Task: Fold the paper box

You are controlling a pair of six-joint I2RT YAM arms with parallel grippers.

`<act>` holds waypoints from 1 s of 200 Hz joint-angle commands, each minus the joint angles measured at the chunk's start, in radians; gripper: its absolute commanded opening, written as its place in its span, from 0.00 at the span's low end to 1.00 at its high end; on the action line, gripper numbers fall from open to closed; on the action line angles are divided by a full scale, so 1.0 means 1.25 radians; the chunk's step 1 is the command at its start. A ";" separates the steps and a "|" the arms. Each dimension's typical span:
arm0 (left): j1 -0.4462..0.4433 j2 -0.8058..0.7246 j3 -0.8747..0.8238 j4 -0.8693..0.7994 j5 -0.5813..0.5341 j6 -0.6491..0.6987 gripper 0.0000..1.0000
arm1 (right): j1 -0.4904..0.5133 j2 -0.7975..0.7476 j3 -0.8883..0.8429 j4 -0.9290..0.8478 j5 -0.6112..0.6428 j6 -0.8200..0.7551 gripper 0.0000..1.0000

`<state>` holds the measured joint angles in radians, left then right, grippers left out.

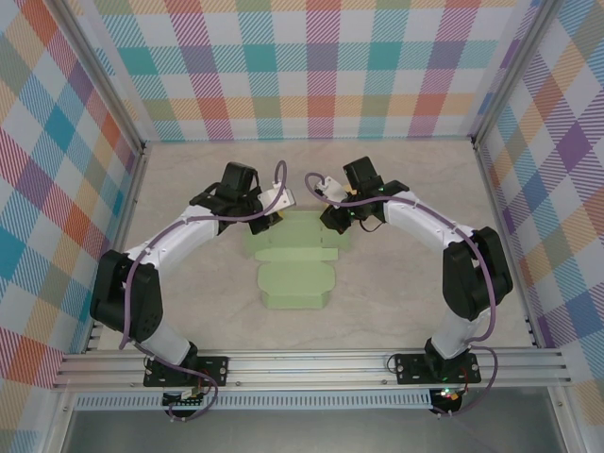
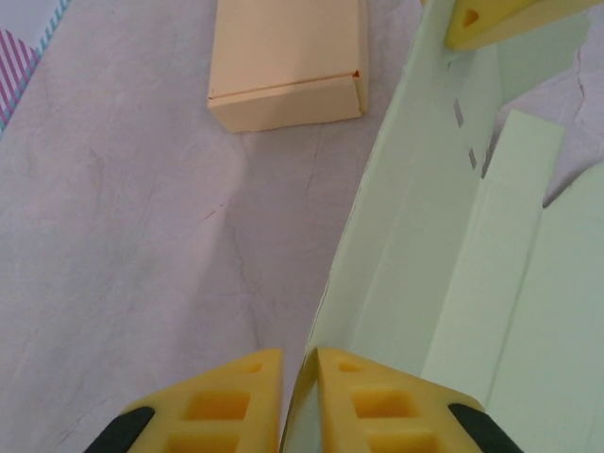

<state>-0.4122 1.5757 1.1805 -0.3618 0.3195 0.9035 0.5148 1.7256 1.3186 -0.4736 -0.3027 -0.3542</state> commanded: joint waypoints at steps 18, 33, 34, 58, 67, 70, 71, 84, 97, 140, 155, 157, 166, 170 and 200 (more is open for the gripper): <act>-0.018 -0.012 -0.048 0.014 -0.021 0.001 0.24 | 0.002 0.005 0.021 0.034 -0.001 0.015 0.12; -0.019 -0.008 -0.050 0.012 -0.024 0.001 0.25 | 0.002 0.008 0.021 0.035 -0.003 0.014 0.12; -0.020 -0.006 -0.049 0.012 -0.024 0.001 0.25 | 0.002 0.008 0.021 0.035 -0.003 0.014 0.12; -0.024 0.007 -0.037 -0.004 -0.035 0.006 0.25 | 0.002 0.011 0.025 0.034 -0.006 0.015 0.12; -0.026 0.007 -0.033 -0.012 -0.031 0.007 0.23 | 0.002 0.009 0.025 0.035 -0.005 0.016 0.11; -0.027 0.007 -0.032 -0.014 -0.029 0.006 0.21 | 0.002 0.010 0.024 0.035 -0.004 0.016 0.09; -0.027 0.007 -0.031 -0.015 -0.028 0.006 0.20 | 0.002 0.010 0.024 0.034 -0.004 0.017 0.09; -0.027 0.005 -0.031 -0.016 -0.024 0.004 0.06 | 0.002 0.009 0.021 0.037 -0.007 0.016 0.00; -0.029 0.003 -0.033 -0.010 -0.026 0.002 0.00 | 0.002 0.009 0.017 0.040 -0.009 0.016 0.00; -0.029 0.003 -0.018 -0.007 -0.018 -0.006 0.05 | 0.002 -0.015 -0.012 0.101 0.056 0.022 0.00; -0.029 0.008 0.000 -0.019 -0.006 -0.002 0.36 | 0.002 -0.031 -0.026 0.128 0.051 0.011 0.00; -0.029 0.009 0.004 -0.024 -0.005 -0.001 0.37 | 0.001 -0.032 -0.027 0.130 0.050 0.009 0.00; -0.029 0.017 0.017 -0.035 -0.006 0.001 0.37 | 0.001 -0.038 -0.030 0.136 0.041 0.004 0.00; -0.028 0.021 0.023 -0.038 -0.009 0.004 0.38 | 0.002 -0.039 -0.030 0.137 0.036 0.001 0.00; -0.028 0.051 0.060 -0.074 -0.027 0.017 0.35 | 0.001 -0.040 -0.031 0.141 0.019 0.000 0.00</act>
<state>-0.4427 1.6096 1.2057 -0.3939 0.2890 0.9070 0.5133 1.7123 1.2884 -0.3374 -0.2466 -0.3309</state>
